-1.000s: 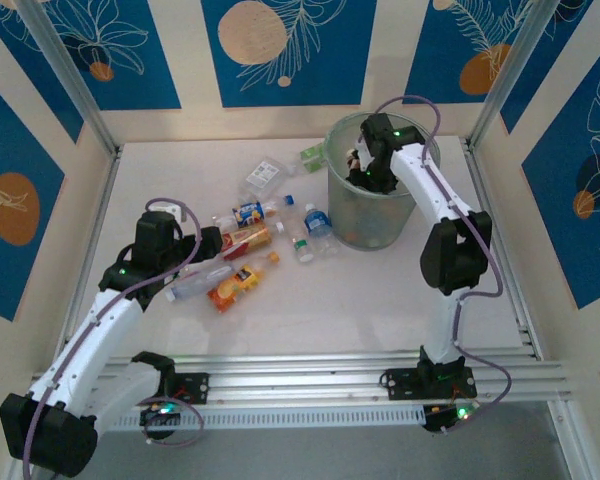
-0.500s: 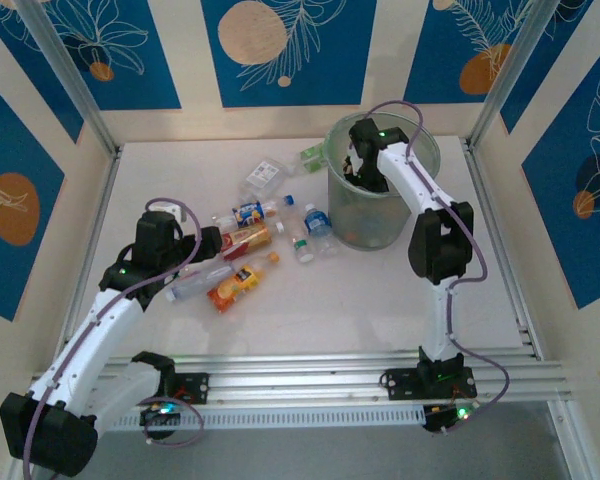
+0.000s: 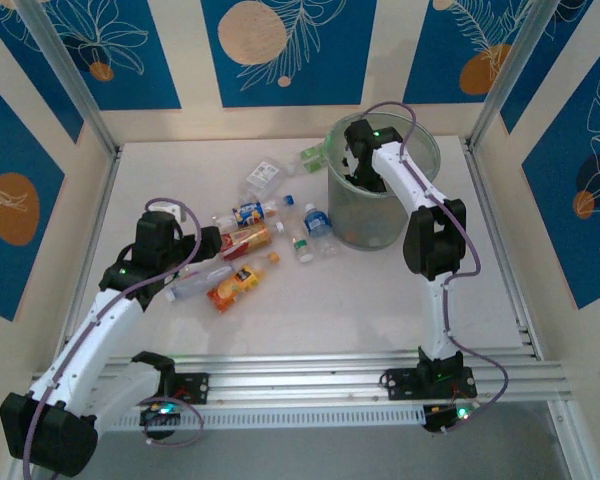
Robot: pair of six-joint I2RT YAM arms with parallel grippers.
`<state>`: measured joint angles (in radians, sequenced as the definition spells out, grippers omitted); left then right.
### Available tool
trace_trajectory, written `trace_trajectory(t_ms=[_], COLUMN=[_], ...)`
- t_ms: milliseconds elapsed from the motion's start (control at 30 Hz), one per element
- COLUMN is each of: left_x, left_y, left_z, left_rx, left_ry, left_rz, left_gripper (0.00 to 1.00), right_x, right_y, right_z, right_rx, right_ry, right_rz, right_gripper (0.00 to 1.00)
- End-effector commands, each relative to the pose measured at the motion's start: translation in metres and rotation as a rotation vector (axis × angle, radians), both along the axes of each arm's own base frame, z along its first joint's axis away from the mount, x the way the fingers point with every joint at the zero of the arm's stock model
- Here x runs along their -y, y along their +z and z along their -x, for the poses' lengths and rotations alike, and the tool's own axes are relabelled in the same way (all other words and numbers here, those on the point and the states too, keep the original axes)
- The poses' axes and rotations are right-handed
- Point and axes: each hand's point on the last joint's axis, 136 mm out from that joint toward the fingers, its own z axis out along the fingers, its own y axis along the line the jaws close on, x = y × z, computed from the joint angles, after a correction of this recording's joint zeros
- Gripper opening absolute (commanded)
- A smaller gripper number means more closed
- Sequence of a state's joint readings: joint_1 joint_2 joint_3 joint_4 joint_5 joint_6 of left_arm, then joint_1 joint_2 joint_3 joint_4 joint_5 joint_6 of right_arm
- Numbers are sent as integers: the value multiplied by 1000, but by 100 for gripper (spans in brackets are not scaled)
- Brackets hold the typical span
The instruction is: Put the plastic bottles in the bin
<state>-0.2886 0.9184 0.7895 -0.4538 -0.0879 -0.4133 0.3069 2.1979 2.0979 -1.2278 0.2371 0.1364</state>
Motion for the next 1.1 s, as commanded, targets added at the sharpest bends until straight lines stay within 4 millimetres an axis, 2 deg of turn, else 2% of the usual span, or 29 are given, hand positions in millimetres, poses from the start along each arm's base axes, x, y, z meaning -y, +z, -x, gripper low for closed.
trace_trajectory(t_ms=[0, 300, 567, 767, 1067], left_x=[-1, -2, -2, -2, -4], left_y=[1, 3, 3, 4, 3], left_z=[2, 3, 3, 4, 4], left_rx=[7, 12, 14, 15, 14], left_ry=[3, 7, 6, 6, 10], left_rz=[-11, -12, -9, -11, -17], left_gripper=[100, 99, 100, 100, 100], right_x=[-1, 10, 40, 39, 40], right_y=[14, 49, 65, 74, 92], right_z=[0, -2, -5, -6, -14], right_rx=[16, 104, 155, 189, 260], right_ry=[15, -1, -55, -49, -50], right_rz=[6, 45, 172, 178, 202], right_gripper=[80, 83, 89, 100, 99])
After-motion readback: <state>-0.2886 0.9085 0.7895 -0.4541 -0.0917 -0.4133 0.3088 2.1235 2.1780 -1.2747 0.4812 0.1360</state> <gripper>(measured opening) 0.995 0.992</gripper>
